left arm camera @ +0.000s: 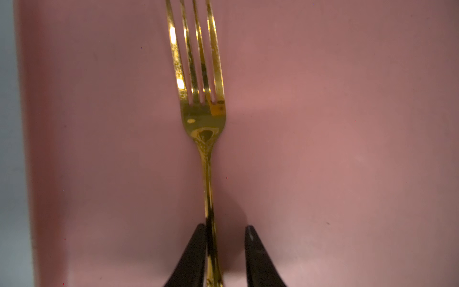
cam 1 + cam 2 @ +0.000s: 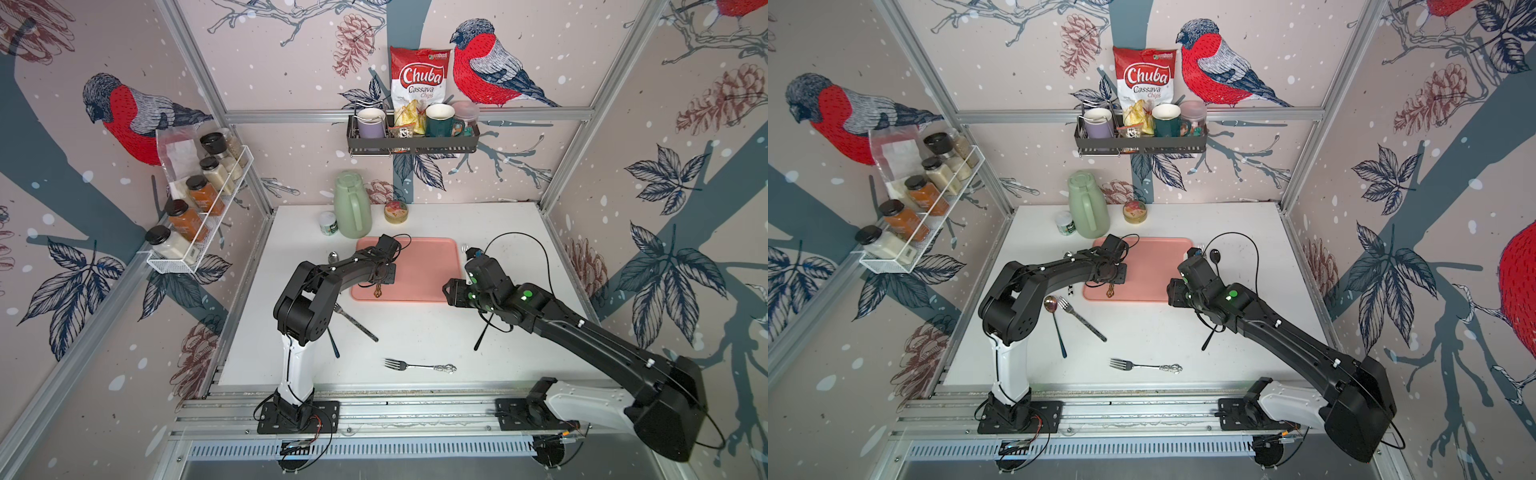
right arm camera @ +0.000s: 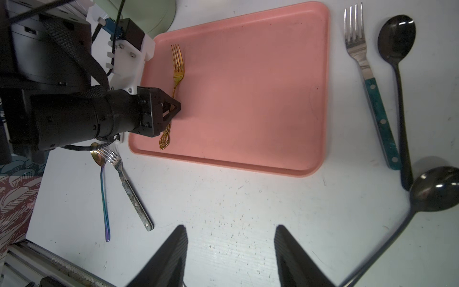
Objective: Set the spoon and fork side by side
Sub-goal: Place the fork on the tray.
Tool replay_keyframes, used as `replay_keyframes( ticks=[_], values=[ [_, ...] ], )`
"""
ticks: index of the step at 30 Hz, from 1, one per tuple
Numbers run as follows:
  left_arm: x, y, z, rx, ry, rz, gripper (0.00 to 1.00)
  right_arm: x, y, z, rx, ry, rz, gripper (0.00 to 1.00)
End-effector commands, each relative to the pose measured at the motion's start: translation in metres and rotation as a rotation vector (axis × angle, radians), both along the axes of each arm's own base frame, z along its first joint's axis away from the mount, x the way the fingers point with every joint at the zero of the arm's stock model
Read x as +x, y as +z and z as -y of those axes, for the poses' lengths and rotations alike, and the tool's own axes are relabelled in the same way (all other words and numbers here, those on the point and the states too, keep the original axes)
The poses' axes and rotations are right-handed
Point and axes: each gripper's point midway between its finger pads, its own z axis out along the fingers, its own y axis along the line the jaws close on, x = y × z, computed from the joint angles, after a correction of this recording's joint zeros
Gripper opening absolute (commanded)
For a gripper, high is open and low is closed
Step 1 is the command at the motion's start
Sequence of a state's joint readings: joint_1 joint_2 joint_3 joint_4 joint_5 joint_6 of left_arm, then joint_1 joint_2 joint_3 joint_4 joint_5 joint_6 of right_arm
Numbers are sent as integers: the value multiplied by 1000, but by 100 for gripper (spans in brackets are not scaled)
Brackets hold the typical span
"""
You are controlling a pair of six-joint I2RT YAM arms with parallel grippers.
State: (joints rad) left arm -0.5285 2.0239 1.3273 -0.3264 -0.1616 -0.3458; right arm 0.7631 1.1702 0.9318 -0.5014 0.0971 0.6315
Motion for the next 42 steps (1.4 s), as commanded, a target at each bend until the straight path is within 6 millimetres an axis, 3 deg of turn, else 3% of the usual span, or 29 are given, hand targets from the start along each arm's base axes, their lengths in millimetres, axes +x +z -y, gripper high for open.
replay_keyframes(
  ticks=[1,16,24,42],
  values=[
    [-13,-14,-14,60,43,-59,20,2,7,1,17,-7,25,58],
    [-6,-24,-45,119,133,-68,10,-6,14,19,0,-43,47,58],
    [-4,-24,-67,113,173,-80,9,-6,14,19,4,-44,48,58],
    [-7,-20,-80,155,111,-104,6,-6,15,15,24,-41,47,58]
  ],
)
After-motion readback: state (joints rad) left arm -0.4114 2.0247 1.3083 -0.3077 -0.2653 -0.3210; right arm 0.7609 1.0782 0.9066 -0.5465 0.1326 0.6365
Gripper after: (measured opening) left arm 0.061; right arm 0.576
